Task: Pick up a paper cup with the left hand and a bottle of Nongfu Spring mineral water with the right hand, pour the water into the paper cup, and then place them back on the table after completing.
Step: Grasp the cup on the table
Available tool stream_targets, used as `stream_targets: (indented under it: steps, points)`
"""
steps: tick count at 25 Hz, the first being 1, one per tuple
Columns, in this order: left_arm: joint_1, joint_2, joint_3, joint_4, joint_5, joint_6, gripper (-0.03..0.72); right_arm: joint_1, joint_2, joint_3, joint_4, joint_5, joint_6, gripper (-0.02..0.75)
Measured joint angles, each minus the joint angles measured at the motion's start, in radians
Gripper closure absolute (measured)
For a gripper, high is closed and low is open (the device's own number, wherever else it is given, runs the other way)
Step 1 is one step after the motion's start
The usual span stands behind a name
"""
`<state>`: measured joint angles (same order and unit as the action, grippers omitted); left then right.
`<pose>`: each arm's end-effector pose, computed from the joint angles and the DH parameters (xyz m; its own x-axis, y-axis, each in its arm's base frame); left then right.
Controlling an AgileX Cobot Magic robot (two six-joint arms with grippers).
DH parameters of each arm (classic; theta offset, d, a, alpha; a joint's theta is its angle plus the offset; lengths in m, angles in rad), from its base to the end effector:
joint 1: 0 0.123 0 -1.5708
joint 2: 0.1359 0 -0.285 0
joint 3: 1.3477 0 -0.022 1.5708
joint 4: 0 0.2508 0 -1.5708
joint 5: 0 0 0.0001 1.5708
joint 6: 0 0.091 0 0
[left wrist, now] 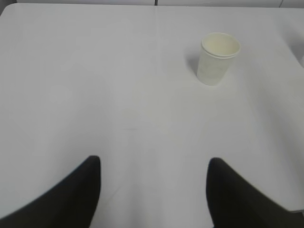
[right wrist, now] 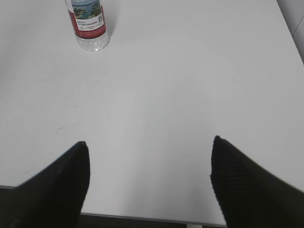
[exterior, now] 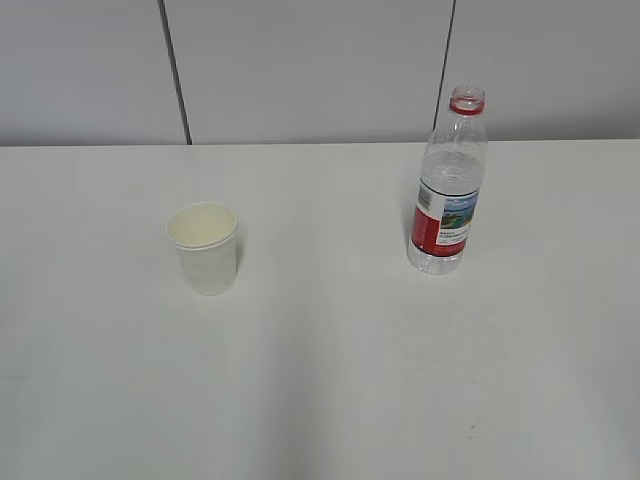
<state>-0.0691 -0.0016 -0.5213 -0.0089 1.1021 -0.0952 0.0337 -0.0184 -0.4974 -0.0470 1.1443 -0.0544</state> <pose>-0.0094 -0.0001 0.2798 -0.4765 -0.0663 -0.8767 0.0290 0.9954 -0.0910 -0.0109 -0.0043 0.2699 -0.5134 -0.0911 -0.8533 -0.0350 0.9957 -0.0852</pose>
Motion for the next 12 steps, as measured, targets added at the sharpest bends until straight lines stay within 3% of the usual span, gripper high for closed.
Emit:
stream_targets:
  steps: [12]
  points:
    - [0.000,0.000,0.000,0.000,0.000,0.000,0.251,0.000,0.000,0.000,0.000,0.000,0.000,0.152]
